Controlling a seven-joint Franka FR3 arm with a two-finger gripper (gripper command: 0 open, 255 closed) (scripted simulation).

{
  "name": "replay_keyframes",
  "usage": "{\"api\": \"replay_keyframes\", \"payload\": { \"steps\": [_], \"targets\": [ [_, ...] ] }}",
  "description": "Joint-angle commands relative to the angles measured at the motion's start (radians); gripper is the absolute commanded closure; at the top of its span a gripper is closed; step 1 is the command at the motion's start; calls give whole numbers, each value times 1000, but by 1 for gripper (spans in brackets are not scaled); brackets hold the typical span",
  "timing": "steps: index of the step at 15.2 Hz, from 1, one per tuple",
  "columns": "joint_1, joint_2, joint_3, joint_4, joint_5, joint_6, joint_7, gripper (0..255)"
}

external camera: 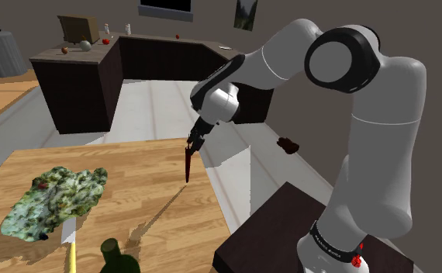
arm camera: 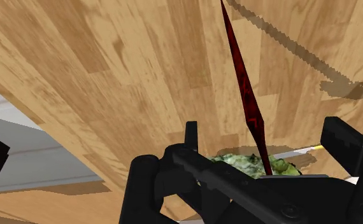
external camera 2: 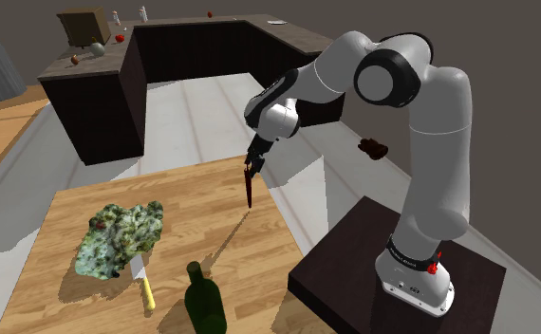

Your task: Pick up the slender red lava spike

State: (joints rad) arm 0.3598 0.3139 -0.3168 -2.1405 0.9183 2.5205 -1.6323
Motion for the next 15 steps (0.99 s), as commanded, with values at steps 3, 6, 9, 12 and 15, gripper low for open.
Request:
{"api": "replay_keyframes", "payload": {
  "steps": [3,6,9,12,15],
  "targets": [
    [-3,9,3,2,11,4,-11,255],
    [-3,9,3,2,10,3,-11,255],
    [-4,9,3,2,10,3,-11,255],
    [0,-4,-2,-1,-4,-2,2,255],
    [9,-35,-15,-3,-43,-20,40,255]
  ]
}}
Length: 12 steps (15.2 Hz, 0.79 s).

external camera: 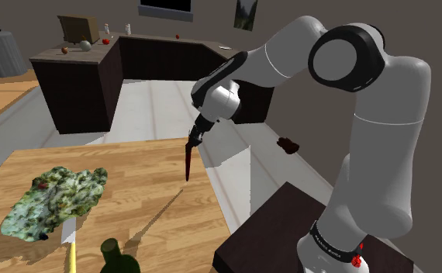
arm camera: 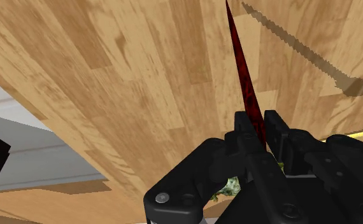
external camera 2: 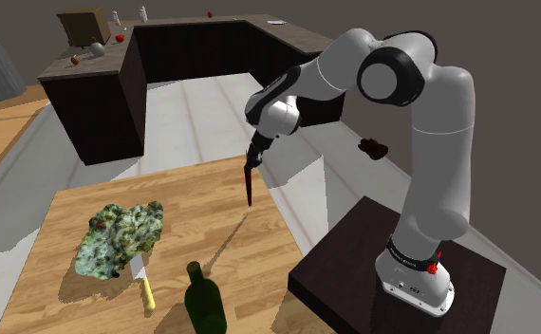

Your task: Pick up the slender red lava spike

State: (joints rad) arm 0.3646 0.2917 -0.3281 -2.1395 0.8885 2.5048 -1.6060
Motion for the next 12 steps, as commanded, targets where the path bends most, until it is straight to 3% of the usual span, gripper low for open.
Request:
{"api": "replay_keyframes", "payload": {
  "steps": [1,12],
  "targets": [
    [7,-23,-8,-4,-26,-11,26,255],
    [29,-120,-43,7,-154,-80,148,255]
  ]
}}
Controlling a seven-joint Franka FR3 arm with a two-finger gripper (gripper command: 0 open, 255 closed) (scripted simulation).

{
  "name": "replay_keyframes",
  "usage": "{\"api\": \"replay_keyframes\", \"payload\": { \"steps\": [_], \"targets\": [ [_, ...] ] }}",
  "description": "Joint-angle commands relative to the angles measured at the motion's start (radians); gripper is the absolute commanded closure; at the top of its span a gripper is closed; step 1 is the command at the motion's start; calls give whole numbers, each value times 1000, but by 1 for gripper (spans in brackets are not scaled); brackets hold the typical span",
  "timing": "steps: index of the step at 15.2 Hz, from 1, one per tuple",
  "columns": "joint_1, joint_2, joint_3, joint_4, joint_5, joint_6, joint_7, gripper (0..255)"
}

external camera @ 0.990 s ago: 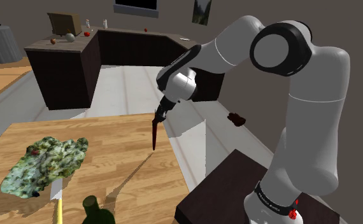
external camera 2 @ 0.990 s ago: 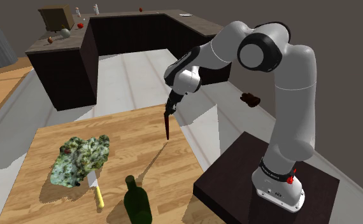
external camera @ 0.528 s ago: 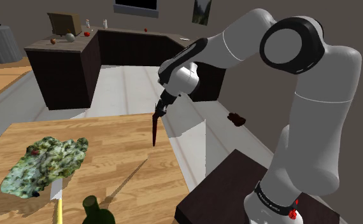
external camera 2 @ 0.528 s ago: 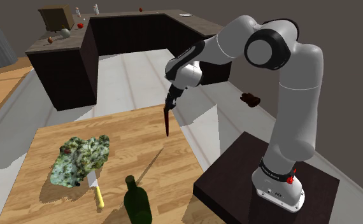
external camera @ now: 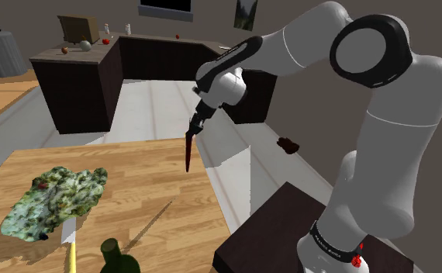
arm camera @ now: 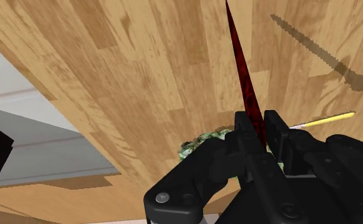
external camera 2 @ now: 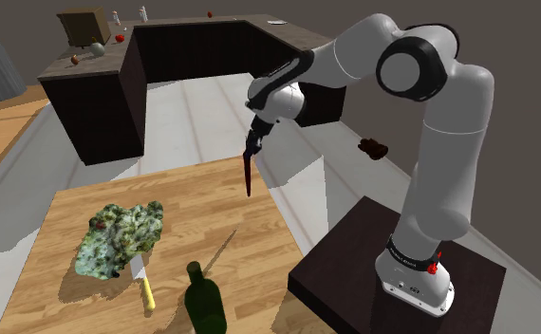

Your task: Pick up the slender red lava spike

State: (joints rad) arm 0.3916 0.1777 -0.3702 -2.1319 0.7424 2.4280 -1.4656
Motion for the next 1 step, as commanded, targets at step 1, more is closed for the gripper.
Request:
{"api": "replay_keyframes", "payload": {
  "steps": [1],
  "targets": [
    [2,-6,-1,-1,-7,-3,8,255]
  ]
}}
